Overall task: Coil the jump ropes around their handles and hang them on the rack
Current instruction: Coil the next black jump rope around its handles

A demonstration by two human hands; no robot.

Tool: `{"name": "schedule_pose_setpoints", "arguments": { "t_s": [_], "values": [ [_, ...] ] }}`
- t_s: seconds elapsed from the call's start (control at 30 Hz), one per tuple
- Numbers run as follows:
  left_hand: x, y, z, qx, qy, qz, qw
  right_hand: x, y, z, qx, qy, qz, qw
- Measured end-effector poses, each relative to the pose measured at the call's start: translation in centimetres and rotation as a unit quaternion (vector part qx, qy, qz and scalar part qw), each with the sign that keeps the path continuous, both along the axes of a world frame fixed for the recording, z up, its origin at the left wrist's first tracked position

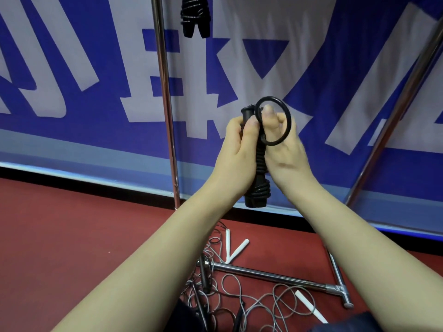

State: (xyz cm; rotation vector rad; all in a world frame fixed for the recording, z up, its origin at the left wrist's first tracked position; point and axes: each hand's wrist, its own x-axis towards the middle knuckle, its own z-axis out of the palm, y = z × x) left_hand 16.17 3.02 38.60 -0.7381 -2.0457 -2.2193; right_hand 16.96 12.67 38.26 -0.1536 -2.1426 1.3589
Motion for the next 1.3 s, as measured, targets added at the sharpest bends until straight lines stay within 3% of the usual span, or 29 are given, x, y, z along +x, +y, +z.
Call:
{"name": "schedule_pose_setpoints", "arguments": {
  "t_s": [0.1,0.17,0.4,0.5,0.6,0.77,0.87,1.1,1.3],
  "values": [
    [0.1,0.0,0.2,0.051,-0.021,-0.013,0.998,0.8,-0.2,0.7,0.028,0.177,0.000,0.984],
    [-0.2,-0.1,0.3,0.074,-0.038,-0.016,0.996,1.4,-0.3,1.3,0.055,0.241,0.027,0.968],
    [-1.3,-0.8,0.5,0.126,-0.142,0.016,0.982,1.4,0.7,1.8,0.014,0.132,0.244,0.961],
    [-1.6,-1.3,0.5,0.143,-0.136,0.005,0.980,1.6,1.0,2.0,-0.033,0.071,0.302,0.950],
    [-1.7,-1.4,0.6,0.107,-0.095,-0.003,0.990,1.4,0.8,2.3,-0.090,0.091,0.287,0.949],
    [-2.1,-1.8,0.9,0.091,-0.158,-0.025,0.983,0.6,1.7,3.0,-0.222,0.142,0.199,0.944],
    [-2.0,-2.2,0.7,0.111,-0.160,-0.079,0.978,0.2,2.6,2.8,-0.237,0.134,0.142,0.952],
    [-2.3,-2.5,0.7,0.204,-0.172,-0.158,0.951,0.1,2.7,3.3,-0.302,0.154,0.207,0.918],
    [-2.4,-3.1,0.3,0.144,-0.145,-0.211,0.956,-0.7,3.3,2.5,-0.349,0.143,0.171,0.910]
  ]
}}
